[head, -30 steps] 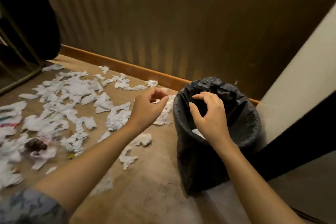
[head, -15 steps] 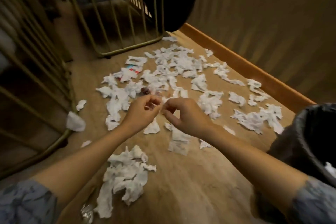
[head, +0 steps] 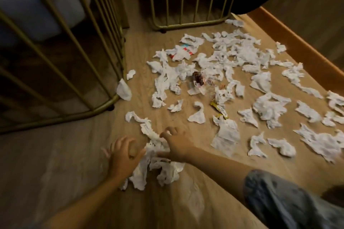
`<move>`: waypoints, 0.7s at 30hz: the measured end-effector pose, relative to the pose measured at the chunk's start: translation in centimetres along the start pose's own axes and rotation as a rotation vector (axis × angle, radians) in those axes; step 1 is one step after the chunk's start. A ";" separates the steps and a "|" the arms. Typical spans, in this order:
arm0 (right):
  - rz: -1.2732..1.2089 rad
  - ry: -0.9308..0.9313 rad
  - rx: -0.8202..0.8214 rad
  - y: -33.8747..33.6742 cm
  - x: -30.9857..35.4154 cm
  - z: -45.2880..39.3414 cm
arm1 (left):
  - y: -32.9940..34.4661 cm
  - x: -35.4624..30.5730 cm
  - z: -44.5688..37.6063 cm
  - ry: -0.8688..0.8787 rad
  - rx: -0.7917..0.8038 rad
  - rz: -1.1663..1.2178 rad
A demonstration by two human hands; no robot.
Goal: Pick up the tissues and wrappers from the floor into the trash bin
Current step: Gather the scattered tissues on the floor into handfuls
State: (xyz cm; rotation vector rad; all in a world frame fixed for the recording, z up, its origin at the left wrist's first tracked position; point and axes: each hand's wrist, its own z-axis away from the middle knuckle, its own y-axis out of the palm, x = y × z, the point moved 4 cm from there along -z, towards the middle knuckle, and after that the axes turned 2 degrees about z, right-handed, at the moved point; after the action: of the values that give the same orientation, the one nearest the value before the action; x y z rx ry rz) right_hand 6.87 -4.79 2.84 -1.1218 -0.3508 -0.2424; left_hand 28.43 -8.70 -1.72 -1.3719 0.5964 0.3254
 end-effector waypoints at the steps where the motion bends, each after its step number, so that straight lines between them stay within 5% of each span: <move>1: -0.047 0.062 0.028 2.0 -0.6 0.5 | 0.9 1.6 1.8 -0.010 -0.007 -0.041; 5: -0.056 0.150 -0.053 7.3 -1.9 2.6 | 3.9 3.9 8.2 -0.054 0.034 -0.085; 9: 0.009 -0.003 -0.154 9.2 -1.5 3.6 | 5.3 2.9 8.1 0.008 0.030 0.085; 16: -0.193 -0.282 -0.286 11.7 -3.2 5.7 | 6.1 1.6 3.1 0.424 0.127 -0.076; 21: -0.212 -0.222 -0.444 9.9 -6.7 7.4 | 6.5 1.3 3.4 0.490 0.063 0.103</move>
State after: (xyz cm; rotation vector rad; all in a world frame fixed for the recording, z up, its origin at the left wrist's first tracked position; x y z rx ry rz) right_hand 3.18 6.11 -5.17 -1.5560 -0.6360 -0.3964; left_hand 26.64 -4.32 -7.44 -1.3677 1.0748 0.0465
